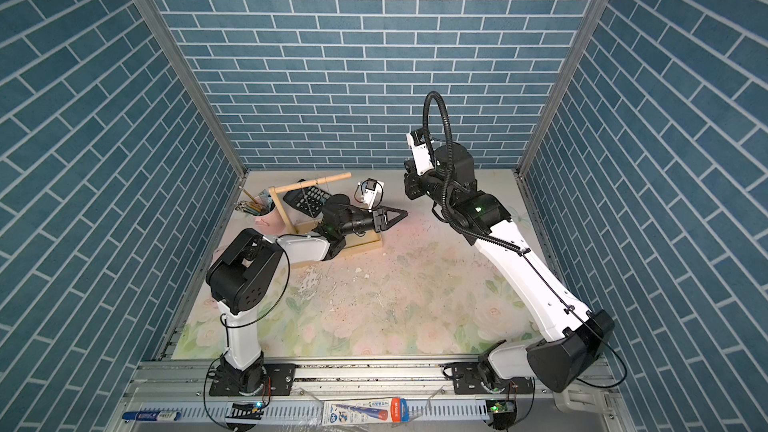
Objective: Take the necklace off the jewelry display stand
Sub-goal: Take off the necklace from the stand.
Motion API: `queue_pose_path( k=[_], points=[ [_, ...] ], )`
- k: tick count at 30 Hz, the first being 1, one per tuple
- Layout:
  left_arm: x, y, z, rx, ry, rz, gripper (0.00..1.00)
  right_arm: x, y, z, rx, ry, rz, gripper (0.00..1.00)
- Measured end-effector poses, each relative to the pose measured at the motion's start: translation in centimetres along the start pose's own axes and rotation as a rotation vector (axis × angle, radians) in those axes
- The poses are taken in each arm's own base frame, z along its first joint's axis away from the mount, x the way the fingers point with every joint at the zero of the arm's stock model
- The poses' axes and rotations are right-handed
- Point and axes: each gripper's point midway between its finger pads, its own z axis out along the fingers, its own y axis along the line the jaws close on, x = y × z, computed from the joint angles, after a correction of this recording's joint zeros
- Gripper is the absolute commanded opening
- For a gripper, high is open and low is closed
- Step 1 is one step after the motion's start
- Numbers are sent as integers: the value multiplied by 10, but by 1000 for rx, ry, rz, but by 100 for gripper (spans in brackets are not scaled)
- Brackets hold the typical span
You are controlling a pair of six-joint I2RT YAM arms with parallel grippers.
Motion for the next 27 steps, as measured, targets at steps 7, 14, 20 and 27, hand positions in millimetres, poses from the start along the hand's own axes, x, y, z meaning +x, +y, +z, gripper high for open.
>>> queue_pose_path(
  k=[7,14,20,27],
  points=[
    [-4,-4,-1,7,-9,11,20,0,0,0,0,0,0,0],
    [-4,-4,-1,8,-11,12,18,0,0,0,0,0,0,0],
    [-4,-4,-1,9,-10,12,20,0,0,0,0,0,0,0],
    [-4,-4,-1,7,-12,13,26,0,0,0,0,0,0,0]
  ],
)
